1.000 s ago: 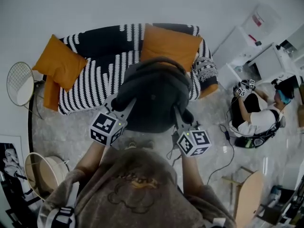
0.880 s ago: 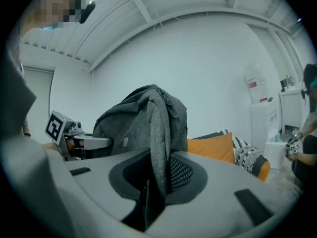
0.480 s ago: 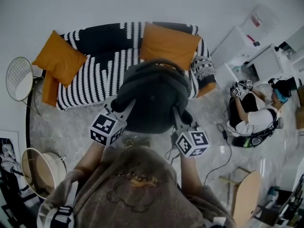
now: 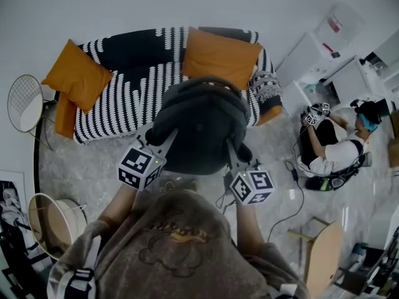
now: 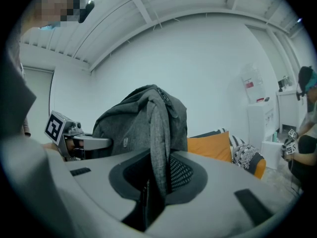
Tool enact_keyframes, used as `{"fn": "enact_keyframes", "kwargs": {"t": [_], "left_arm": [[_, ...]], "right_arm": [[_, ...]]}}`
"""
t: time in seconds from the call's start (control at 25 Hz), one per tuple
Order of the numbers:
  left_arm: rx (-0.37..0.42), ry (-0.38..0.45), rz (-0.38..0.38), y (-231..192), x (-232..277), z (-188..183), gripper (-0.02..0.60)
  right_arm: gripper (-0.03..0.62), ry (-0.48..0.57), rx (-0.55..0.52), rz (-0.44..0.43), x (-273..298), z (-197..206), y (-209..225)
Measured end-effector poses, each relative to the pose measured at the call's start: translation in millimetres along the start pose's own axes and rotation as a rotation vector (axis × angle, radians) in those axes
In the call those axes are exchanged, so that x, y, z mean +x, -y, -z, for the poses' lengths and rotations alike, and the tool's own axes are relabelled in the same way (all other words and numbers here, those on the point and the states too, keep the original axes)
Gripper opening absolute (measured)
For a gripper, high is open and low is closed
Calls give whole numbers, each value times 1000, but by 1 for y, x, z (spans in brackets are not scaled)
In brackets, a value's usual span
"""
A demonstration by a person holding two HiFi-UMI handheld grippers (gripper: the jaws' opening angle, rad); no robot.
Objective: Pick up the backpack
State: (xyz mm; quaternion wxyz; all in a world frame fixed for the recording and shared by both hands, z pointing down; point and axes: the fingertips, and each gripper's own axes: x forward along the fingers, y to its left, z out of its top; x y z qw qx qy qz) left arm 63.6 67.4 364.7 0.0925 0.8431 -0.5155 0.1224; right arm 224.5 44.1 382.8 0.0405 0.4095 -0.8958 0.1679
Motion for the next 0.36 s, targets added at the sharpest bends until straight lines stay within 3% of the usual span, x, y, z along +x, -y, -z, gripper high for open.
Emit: {"fn": "enact_keyframes", "kwargs": {"t": [0.36], "left_arm": [[-6, -10, 2, 8, 5, 3, 74]], "right_arm": [[61, -9, 5, 11, -6, 4, 8]]}}
